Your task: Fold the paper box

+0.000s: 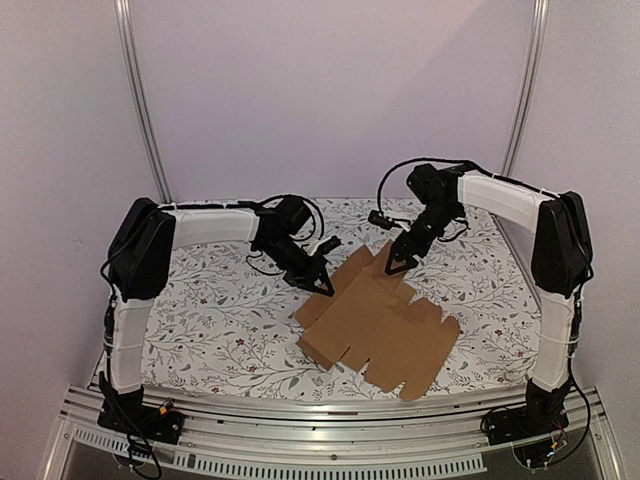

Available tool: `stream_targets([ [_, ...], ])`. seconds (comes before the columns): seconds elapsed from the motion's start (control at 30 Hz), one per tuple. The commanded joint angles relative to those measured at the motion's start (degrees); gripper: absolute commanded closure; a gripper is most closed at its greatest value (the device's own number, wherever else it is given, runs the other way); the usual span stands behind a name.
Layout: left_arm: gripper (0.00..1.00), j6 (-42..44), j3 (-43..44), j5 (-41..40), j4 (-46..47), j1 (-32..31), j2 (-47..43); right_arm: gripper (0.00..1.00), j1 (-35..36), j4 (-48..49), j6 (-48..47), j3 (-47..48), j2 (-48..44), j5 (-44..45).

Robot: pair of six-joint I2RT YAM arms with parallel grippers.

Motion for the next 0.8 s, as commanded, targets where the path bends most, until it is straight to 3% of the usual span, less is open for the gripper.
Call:
stream_targets([
  [0.0, 1.0, 4.3, -1.3, -0.7, -0.3, -2.4, -5.1, 0.3, 1.0, 1.8, 2.4, 1.9, -6.5, 3.9],
  [0.23, 1.0, 5.5, -2.3, -0.7, -0.4, -3.4, -6.6, 0.39, 1.0, 3.6, 3.5, 4.8, -4.7, 8.1],
  [0.77, 1.0, 6.3, -2.3, -0.4, -0.8, -4.1, -8.6, 0.36, 3.6, 3.0, 1.0, 14.3, 3.7, 20.5],
])
